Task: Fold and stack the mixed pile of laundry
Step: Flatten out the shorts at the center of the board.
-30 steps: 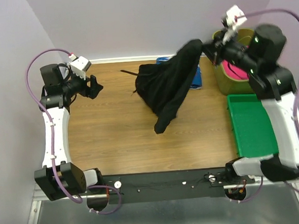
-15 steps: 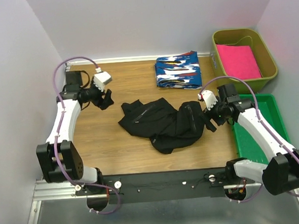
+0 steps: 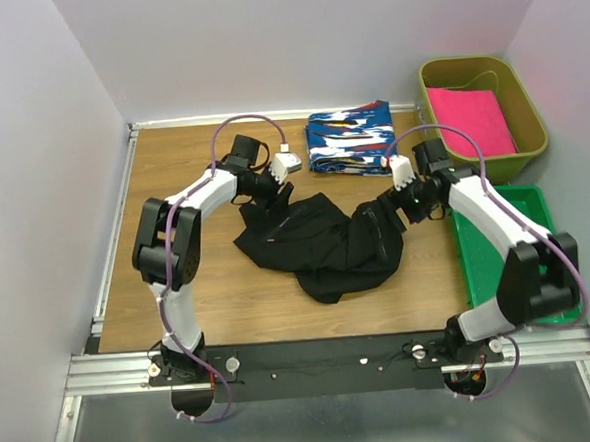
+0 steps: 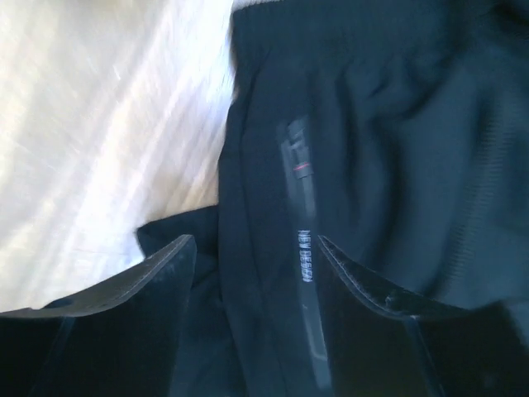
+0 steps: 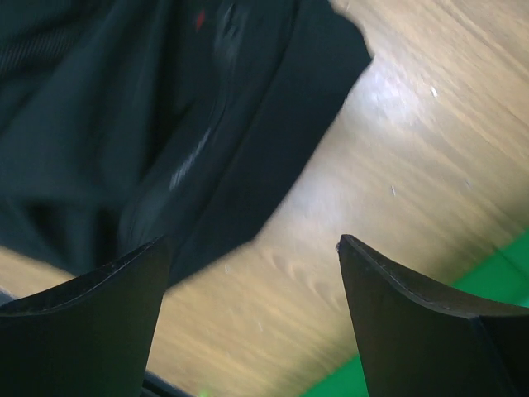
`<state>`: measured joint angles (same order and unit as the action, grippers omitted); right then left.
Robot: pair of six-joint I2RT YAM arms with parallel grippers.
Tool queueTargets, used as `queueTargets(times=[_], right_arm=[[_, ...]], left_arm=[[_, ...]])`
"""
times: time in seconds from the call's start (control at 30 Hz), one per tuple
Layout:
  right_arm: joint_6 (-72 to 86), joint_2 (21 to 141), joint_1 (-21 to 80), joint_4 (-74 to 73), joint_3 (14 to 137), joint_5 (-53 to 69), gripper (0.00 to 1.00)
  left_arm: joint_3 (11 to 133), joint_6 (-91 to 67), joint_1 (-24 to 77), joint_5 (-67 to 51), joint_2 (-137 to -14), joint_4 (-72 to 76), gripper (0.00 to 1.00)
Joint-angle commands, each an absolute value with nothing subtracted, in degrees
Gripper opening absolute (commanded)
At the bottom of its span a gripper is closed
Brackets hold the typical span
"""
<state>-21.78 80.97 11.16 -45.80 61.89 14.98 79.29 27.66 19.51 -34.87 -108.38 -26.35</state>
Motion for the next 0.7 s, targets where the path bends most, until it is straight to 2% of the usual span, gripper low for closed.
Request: queueTargets(times=[0.0, 0.03, 0.17, 0.33, 0.37, 0.43, 0.5, 0.53, 0.57, 0.63, 0.67], right_arm=[[-13.45, 89.02, 10.9, -39.64, 66.27, 18.54, 0.89], [-13.01, 91.47, 10.99, -39.64, 66.88, 19.07, 0.89], [-12.83, 95.71, 10.81, -39.03, 67.5, 21.44, 0.81], [-14.14, 97.12, 11.07, -39.81, 64.96, 26.88, 0.58], [-14.85, 96.77, 11.34, -40.86, 64.52, 27.59, 0.48], [-16.95, 95.81, 11.34, -41.39, 62.42, 26.81, 0.4], [-18.28, 93.7, 11.25, -42.18, 61.7, 23.83, 0.37], [-18.54, 93.17, 11.16, -42.27, 61.79, 22.77, 0.36], [-18.54, 92.73, 10.9, -42.45, 62.74, 21.55, 0.38], [-16.54, 92.11, 10.9, -42.1, 64.33, 21.1, 0.46], [-15.57, 92.2, 10.9, -41.93, 65.64, 22.14, 0.59]], left_arm=[[78.67, 23.82, 18.9, -30.59, -112.93, -25.66, 0.56], [78.05, 24.08, 18.9, -30.24, -113.03, -26.01, 0.44], [72.17, 26.01, 17.06, -26.99, -111.1, -27.95, 0.26], [60.31, 30.4, 12.58, -24.88, -101.71, -30.93, 0.14], [58.73, 31.89, 11.79, -23.65, -100.04, -31.46, 0.08], [55.38, 33.91, 10.81, -23.29, -94.85, -33.92, 0.04], [55.19, 36.82, 10.72, -23.55, -89.86, -36.72, 0.05], [55.89, 37.78, 10.81, -25.21, -88.26, -37.87, 0.11], [56.68, 37.97, 10.81, -28.18, -86.85, -38.32, 0.32], [59.84, 35.78, 10.72, -30.49, -84.73, -37.01, 0.48], [61.16, 34.81, 10.72, -31.72, -84.9, -36.13, 0.53]])
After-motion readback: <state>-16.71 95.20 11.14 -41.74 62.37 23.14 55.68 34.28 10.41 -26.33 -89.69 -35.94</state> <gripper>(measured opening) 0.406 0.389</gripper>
